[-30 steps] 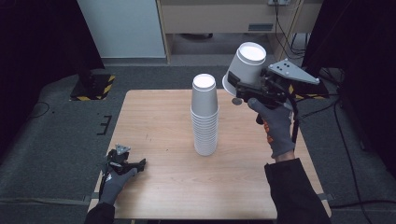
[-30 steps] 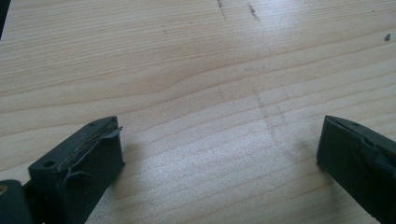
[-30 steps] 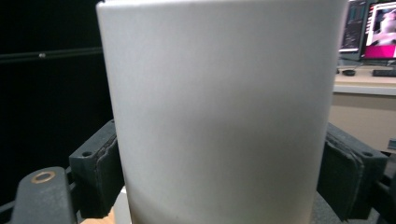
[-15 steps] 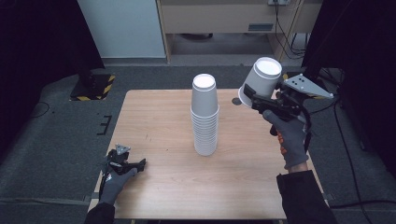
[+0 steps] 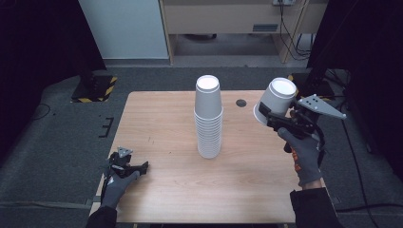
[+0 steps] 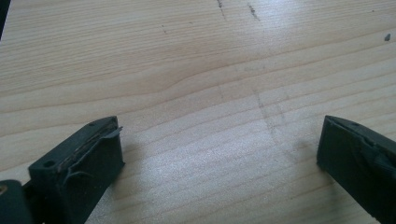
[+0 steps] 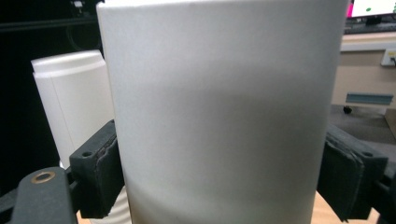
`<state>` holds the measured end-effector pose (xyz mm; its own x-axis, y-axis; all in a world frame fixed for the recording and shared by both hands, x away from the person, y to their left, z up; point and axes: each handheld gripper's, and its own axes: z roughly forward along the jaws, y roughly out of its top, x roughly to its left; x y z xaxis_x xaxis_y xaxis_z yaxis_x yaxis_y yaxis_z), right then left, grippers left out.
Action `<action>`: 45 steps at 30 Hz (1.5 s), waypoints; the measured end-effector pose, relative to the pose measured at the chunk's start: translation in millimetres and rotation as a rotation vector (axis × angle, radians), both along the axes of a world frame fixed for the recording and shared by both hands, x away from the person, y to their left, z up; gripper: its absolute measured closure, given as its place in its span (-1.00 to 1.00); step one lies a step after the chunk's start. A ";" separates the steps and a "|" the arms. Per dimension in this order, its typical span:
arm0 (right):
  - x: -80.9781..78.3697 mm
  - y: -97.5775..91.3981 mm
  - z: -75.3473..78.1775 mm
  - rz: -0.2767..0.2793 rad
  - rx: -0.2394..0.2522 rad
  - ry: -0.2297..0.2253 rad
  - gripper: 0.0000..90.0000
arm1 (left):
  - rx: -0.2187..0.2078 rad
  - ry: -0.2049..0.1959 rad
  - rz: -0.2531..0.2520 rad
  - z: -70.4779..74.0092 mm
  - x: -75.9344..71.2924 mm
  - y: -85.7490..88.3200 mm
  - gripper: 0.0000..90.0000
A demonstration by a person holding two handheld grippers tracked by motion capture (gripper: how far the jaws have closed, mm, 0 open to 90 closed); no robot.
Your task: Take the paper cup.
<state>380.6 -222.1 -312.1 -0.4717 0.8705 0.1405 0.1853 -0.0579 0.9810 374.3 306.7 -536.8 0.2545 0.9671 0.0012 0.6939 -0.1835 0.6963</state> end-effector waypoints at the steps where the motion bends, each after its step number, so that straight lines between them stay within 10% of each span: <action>1: -0.6 -1.5 -3.7 0.001 -0.005 0.005 -0.66 | 0.001 0.001 -0.001 0.0 0.0 0.1 -1.00; 32: -15.0 -37.7 -112.0 -0.056 -0.040 0.182 -0.66 | 0.001 0.001 0.000 0.1 0.0 0.1 -1.00; 45: -19.2 -35.1 -123.3 -0.012 0.103 0.218 -0.66 | -0.026 -0.035 0.025 1.5 -4.9 7.8 -0.74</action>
